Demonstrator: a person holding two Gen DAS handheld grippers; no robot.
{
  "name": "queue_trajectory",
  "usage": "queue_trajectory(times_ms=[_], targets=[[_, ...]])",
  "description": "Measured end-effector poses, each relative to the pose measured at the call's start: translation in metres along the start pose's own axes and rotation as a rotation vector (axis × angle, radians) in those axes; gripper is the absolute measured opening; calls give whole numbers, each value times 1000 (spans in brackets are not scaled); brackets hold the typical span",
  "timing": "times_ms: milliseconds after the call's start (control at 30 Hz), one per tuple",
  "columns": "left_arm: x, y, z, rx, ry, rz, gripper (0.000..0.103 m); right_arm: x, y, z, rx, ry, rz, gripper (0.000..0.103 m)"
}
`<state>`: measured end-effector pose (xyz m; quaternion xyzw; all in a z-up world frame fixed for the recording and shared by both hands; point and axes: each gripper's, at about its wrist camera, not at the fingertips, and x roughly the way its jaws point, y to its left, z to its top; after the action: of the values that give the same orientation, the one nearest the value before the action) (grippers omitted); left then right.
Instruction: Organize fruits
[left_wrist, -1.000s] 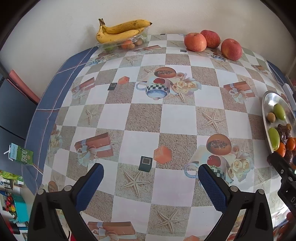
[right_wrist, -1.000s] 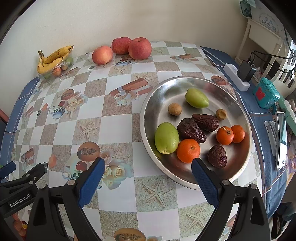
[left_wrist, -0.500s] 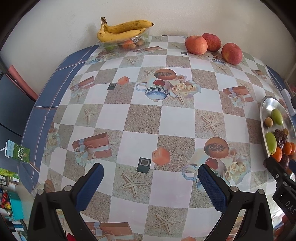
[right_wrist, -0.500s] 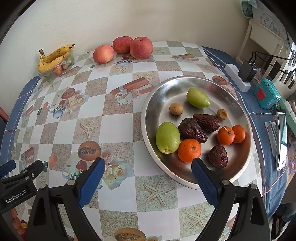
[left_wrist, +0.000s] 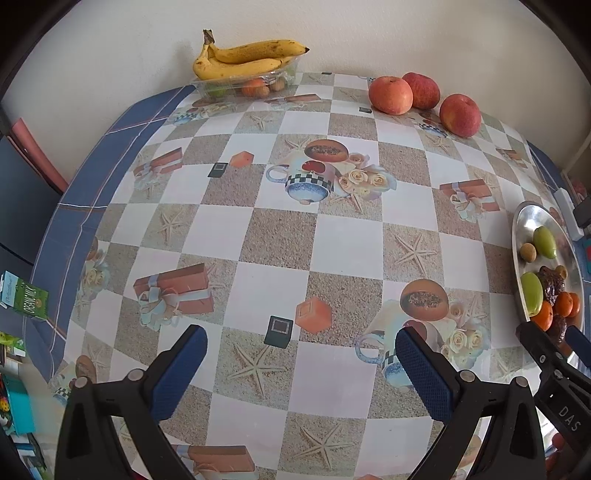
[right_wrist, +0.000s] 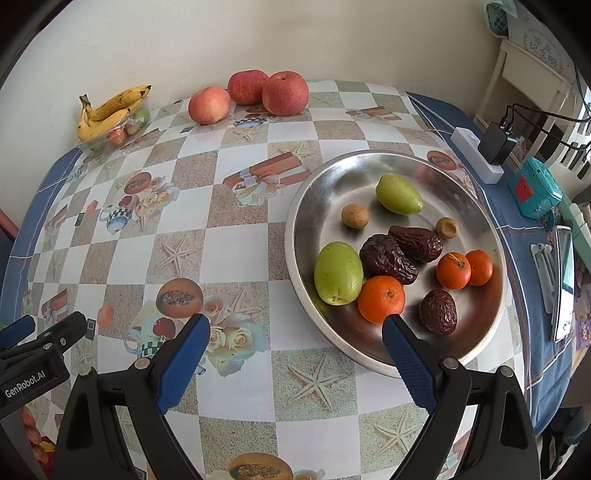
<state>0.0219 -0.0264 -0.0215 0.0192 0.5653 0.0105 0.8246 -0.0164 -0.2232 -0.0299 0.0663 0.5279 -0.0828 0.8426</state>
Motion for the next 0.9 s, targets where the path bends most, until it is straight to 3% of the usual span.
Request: queue_trajectory(times_ms=[900], targets=[[1, 1, 0, 2, 9, 18, 103, 0, 1, 0, -5, 2, 0, 95]])
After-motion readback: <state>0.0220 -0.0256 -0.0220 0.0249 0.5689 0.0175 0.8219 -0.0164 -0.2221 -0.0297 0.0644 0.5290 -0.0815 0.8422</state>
